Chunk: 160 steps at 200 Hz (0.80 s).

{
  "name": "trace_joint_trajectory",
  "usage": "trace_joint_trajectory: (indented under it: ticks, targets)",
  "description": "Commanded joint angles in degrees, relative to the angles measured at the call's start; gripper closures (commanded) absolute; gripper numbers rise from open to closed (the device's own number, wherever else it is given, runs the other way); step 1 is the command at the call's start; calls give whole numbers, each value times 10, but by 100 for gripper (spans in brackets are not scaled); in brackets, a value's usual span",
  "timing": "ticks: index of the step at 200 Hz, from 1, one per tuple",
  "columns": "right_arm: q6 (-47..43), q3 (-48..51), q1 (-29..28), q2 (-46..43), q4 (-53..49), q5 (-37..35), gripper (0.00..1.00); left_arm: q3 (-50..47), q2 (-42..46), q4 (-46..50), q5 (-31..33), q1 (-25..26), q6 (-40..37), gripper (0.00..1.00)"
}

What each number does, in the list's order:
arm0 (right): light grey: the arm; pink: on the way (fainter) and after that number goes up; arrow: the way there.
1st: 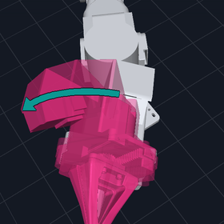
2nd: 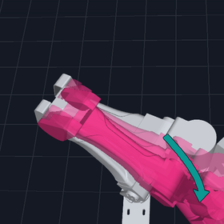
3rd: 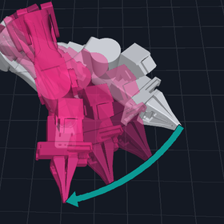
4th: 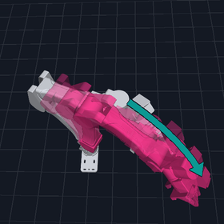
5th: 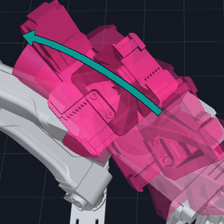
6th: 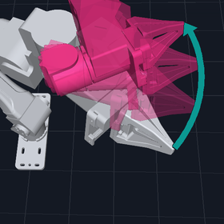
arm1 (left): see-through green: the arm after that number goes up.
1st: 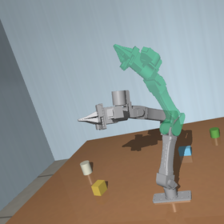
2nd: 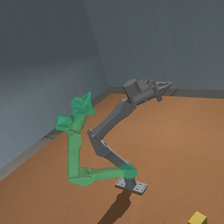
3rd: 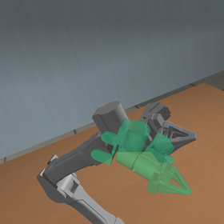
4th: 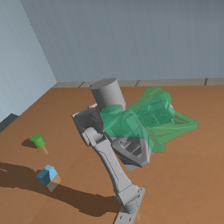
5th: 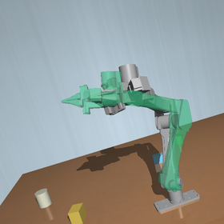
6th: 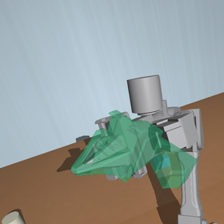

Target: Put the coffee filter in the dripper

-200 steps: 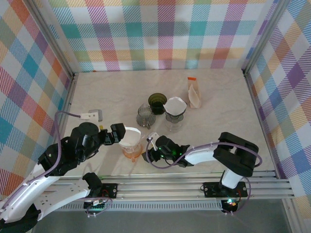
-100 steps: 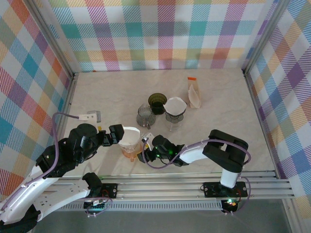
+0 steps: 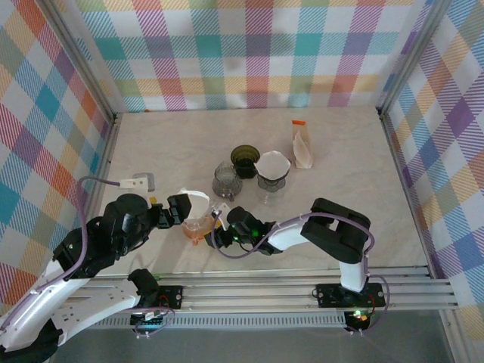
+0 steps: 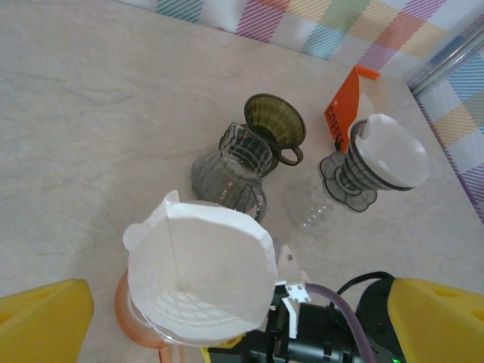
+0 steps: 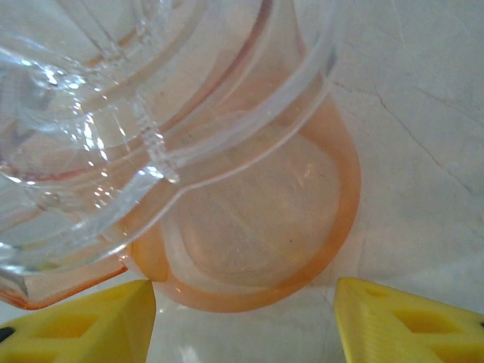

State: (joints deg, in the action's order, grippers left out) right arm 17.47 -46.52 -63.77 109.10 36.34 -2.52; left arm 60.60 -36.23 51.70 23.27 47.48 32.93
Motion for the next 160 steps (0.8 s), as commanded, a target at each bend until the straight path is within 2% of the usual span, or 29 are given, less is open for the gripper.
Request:
trace_joint_trajectory:
  ticks: [1, 107, 130, 160]
  targets:
    - [-10, -41, 3, 19, 13, -4, 37, 19, 10, 17, 13, -6, -11, 0]
    - [-11, -220, 46, 129, -63, 49, 40, 21, 31, 41, 27, -6, -8, 0]
    - [-7, -211, 47, 117, -68, 54, 39, 18, 29, 37, 27, -6, -7, 0]
    - [26, -140, 46, 54, -60, 43, 34, 17, 24, 26, 31, -6, -11, 0]
